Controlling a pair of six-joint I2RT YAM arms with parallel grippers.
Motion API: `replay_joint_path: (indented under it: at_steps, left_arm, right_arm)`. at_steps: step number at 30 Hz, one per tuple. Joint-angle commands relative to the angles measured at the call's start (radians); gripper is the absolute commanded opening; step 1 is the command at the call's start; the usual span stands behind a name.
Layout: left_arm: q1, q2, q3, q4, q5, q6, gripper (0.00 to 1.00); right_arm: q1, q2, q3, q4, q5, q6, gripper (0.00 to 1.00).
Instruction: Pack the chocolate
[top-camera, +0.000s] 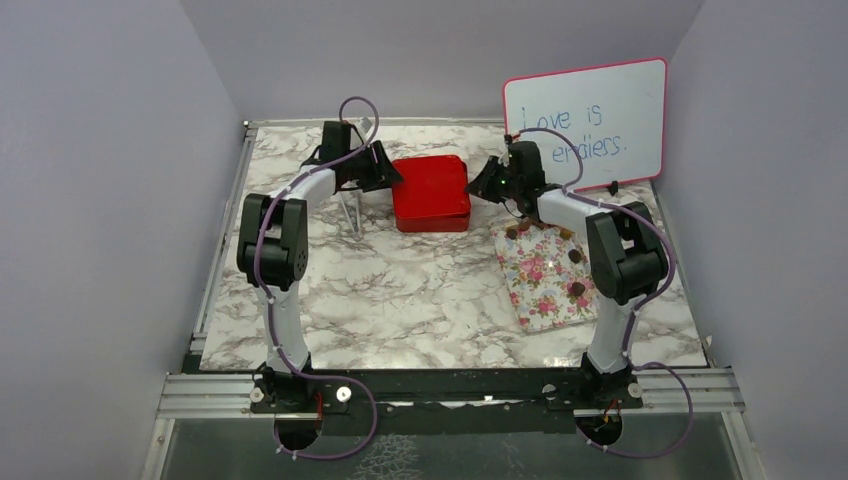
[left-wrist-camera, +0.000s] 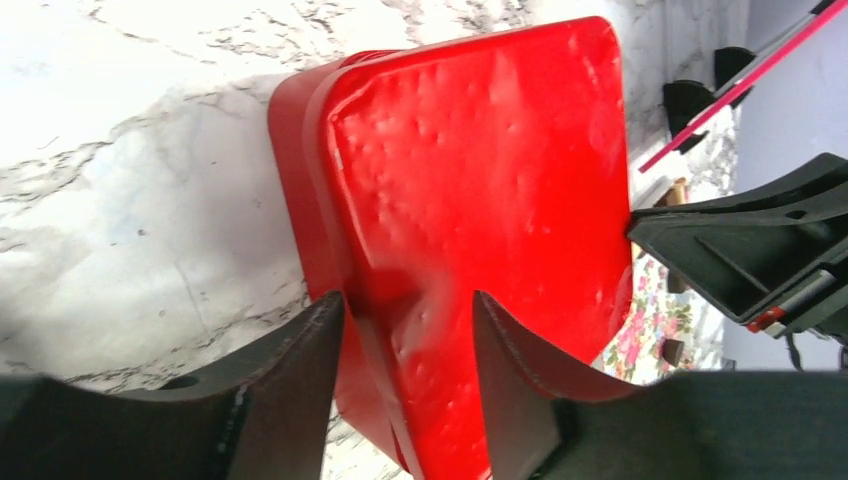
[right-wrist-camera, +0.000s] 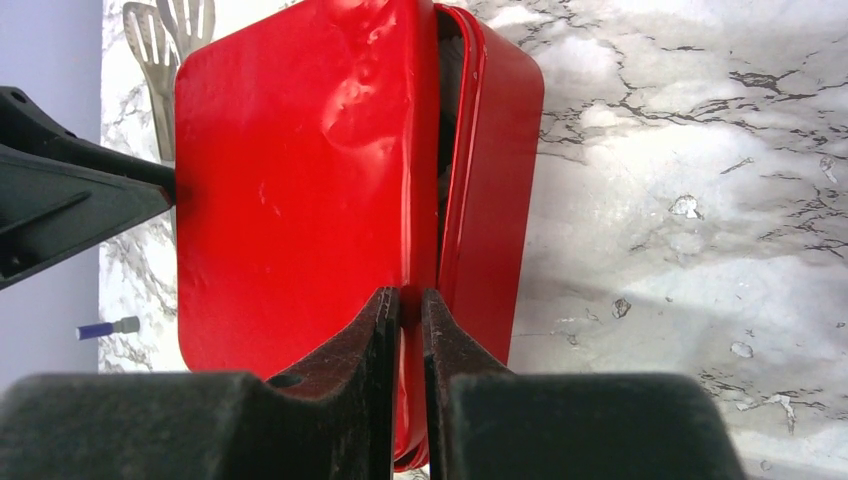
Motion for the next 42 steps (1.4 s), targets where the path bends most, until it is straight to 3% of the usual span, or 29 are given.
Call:
replay_joint_path:
  at_steps: [1,4,7,12,18,24,30,38,42]
  left_arm:
    - [-0.006,-0.056,0.005,-0.077,-0.115,0.057,0.49]
    - [-0.007,-0.078,0.016,-0.115,-0.183,0.084,0.48]
    - [-0.006,-0.113,0.004,-0.128,-0.208,0.091,0.60]
    - [-0.011,-0.126,-0.036,-0.100,-0.120,0.067,0.64]
    - [-0.019,-0.091,-0.064,-0.081,-0.075,0.056,0.44]
    - [-0.033,-0.056,-0.043,-0.060,-0.054,0.053,0.48]
    - [-0.035,0.007,0.018,-0.060,-0.033,0.045,0.44]
    - [-0.037,0.013,0.071,-0.060,-0.035,0.063,0.21]
    - [-0.039,0.013,0.096,-0.060,-0.040,0.074,0.18]
  right_arm:
    - [-0.007,-0.018,-0.024,0.006,0.019,0.014,0.17]
    - [-0.007,-0.037,-0.037,0.016,0.018,0.023,0.17]
    - [-0.006,-0.048,-0.049,0.028,0.033,0.040,0.16]
    - [-0.006,-0.055,-0.069,0.062,0.028,0.065,0.16]
    - [-0.006,-0.079,-0.096,0.078,0.045,0.092,0.16]
    - [-0.007,-0.087,-0.114,0.098,0.058,0.118,0.16]
    - [-0.006,-0.087,-0.127,0.114,0.053,0.125,0.16]
    - [-0.006,-0.092,-0.108,0.130,0.021,0.094,0.16]
    - [-0.006,-0.093,-0.096,0.124,0.022,0.078,0.18]
